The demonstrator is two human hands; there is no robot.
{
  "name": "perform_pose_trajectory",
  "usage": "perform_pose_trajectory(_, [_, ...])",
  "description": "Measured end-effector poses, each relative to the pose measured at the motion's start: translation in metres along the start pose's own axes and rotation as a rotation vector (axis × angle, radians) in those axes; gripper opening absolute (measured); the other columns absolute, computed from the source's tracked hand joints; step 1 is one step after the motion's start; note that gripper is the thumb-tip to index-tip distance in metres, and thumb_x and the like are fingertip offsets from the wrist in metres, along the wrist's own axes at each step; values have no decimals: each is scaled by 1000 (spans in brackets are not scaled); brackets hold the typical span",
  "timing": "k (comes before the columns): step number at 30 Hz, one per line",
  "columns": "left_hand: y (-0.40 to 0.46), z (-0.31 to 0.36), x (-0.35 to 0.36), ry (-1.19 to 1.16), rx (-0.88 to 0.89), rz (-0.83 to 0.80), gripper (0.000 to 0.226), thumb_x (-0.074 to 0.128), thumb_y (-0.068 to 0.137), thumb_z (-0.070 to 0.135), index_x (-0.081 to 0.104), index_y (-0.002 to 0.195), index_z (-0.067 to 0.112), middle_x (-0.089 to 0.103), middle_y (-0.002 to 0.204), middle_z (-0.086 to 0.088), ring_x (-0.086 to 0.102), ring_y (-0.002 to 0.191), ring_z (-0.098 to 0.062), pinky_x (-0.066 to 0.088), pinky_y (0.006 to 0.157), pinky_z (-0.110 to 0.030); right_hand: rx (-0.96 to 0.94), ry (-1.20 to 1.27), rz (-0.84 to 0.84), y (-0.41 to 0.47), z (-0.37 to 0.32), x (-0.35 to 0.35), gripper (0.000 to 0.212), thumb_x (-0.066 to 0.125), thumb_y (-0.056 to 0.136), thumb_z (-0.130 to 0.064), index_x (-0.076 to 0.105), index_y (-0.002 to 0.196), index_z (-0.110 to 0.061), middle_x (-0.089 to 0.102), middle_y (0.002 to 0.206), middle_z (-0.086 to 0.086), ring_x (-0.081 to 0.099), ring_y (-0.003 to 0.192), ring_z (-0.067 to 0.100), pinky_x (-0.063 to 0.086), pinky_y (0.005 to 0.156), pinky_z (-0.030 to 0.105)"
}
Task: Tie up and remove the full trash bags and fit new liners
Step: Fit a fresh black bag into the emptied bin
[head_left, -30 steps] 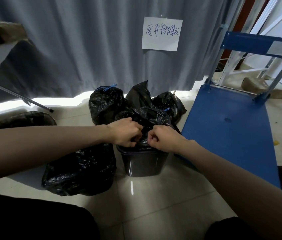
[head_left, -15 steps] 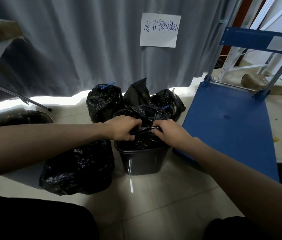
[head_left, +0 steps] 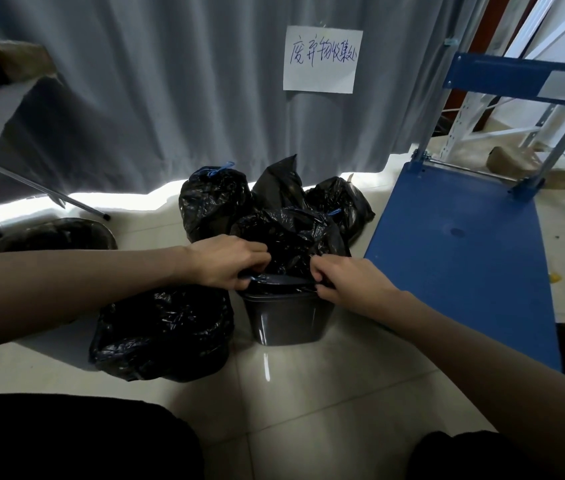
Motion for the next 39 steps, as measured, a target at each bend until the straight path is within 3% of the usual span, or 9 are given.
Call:
perform_pose_trajectory(5, [-8,10,12,206,186,-17,24,53,86,33,48,105,19,57,101,1,61,88,-23,52,67,-37,-119,-153,46,-9,-3,14,9,50,93,-25,44,89,-20,49,87,-5,49,75,16,34,59,30])
perform_pose_trajectory(12, [-9,25,12,394,348,-38,18,49,87,27,54,99,13,60,89,-3,64,71,-26,49,54,-35,-199,-295,142,-15,-5,25,21,76,71,-17,54,73,-18,53,66,-4,52,54,14,26,45,24])
perform_pose_trajectory(18, [-5,26,17,467,484,-136,17,55,85,27,56,94,13,63,83,-3,65,70,-26,52,56,-36,-241,-298,130,-18,5,31,21,79,72,-22,58,75,-19,56,69,-6,56,59,14,29,47,23])
perform_pose_trajectory(24, [0,33,21,523,420,-340,20,43,93,11,59,105,7,67,97,-10,65,88,-33,51,71,-40,-247,-274,152,-22,14,30,15,75,78,-18,61,72,-21,57,66,-8,55,58,12,39,48,23])
perform_pose_trajectory(27, [3,36,19,576,388,-420,24,42,93,5,61,107,7,68,100,-11,65,92,-33,48,73,-40,-212,-271,128,-22,24,33,16,66,84,-16,59,71,-22,57,63,-9,53,57,14,49,59,26])
perform_pose_trajectory(31, [8,34,18,577,334,-478,23,43,95,13,64,104,11,69,101,-8,65,94,-32,48,74,-38,-151,-268,41,-27,38,35,21,54,90,-18,53,69,-22,52,60,-7,44,56,16,41,71,25])
perform_pose_trajectory(35, [20,30,8,315,181,-228,46,34,98,58,57,92,19,68,94,-1,64,84,-28,46,67,-36,113,-104,55,-33,50,32,25,43,94,-26,54,74,-17,51,62,-2,46,59,19,45,70,34])
perform_pose_trajectory(37, [30,28,3,171,102,-114,42,38,95,61,52,88,23,64,93,5,62,81,-21,43,63,-33,288,81,177,-27,55,24,17,46,93,-25,55,80,-18,55,66,-2,52,63,19,45,61,36])
perform_pose_trajectory(39, [41,27,3,88,23,-133,36,50,90,61,51,95,26,61,99,9,61,85,-18,42,64,-30,423,254,289,-17,59,19,9,51,93,-26,53,87,-20,58,70,-2,55,67,17,45,58,35])
Point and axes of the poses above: each hand's wrist, its own y-axis towards the middle knuckle, its own x-axis out of the palm, z = x × y, the point moved 3 cm from there along y, towards the middle knuckle
